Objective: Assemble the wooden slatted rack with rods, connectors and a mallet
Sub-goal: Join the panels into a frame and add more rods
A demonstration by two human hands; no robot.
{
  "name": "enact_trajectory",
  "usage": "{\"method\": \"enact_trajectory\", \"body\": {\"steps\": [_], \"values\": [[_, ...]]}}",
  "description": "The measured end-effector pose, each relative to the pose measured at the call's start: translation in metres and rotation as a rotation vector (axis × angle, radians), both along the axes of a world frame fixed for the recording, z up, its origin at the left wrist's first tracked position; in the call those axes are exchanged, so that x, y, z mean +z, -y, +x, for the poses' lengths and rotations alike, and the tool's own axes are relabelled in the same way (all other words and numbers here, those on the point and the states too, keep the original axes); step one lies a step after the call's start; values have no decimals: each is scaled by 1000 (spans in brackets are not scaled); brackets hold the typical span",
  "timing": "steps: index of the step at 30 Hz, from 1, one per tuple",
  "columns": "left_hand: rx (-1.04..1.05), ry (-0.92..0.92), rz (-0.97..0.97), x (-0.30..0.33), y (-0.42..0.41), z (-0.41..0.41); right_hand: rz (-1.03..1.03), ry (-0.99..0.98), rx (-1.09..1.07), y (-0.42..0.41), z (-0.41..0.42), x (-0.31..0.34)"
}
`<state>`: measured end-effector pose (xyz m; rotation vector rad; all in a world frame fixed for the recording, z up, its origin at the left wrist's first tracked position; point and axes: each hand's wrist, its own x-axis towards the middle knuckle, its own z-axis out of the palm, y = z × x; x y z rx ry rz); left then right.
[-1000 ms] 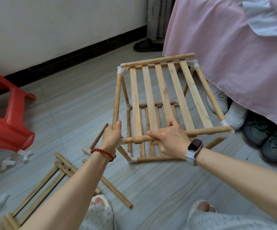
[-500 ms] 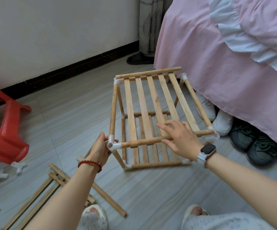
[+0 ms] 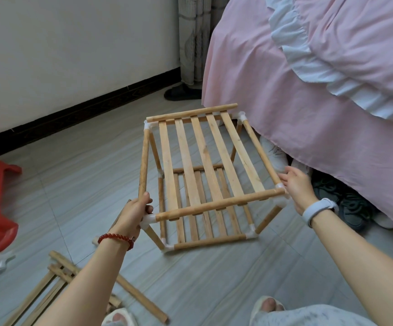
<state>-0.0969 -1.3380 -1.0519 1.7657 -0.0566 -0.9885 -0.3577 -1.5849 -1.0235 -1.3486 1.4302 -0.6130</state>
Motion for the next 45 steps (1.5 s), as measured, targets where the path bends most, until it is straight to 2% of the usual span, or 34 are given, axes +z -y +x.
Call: {"method": "enact_trajectory", "body": {"steps": [2, 5, 9, 14, 16, 21, 27, 30, 32, 33, 35, 36, 38, 39, 42, 45], "values": [[36, 13, -1, -3, 3, -1, 87, -46, 58, 0, -4, -6], [39, 57, 11, -7, 5, -6, 84, -56, 115, -5, -8, -12], [5, 149, 60, -8, 7, -7, -49, -197, 186, -8, -5, -10], [-5, 224, 111, -5, 8, -10, -385, -503, 343, -15, 0, -9], [-6, 227, 110, -3, 8, -11, -409, -581, 373, -19, 3, -6], [-14, 266, 124, -1, 9, -12, -282, -692, 418, -20, 5, -2], [-9, 284, 133, -4, 9, -12, -488, -814, 449, -33, 8, 3], [16, 284, 137, -3, 9, -15, -501, -771, 446, -33, 7, 0], [27, 347, 177, 1, 9, -20, -447, -663, 404, -33, 6, -3], [16, 460, 244, 2, 9, -23, -403, -573, 344, -33, 6, -4], [-76, 846, 420, 6, 8, -29, -310, -326, 139, -28, 4, -6], [-148, 1055, 437, 10, 10, -34, -237, -186, 31, -24, 2, -5], [-311, 1353, 301, 20, 21, -47, -90, 23, -77, -13, -2, -6], [-416, 1420, 217, 26, 30, -57, -45, 50, -51, -10, -5, -9], [-836, 1400, 97, 47, 65, -97, 47, 10, 77, -12, -10, -19], [-1113, 1402, 41, 56, 110, -133, 162, 141, 51, -12, -17, -24]]}}
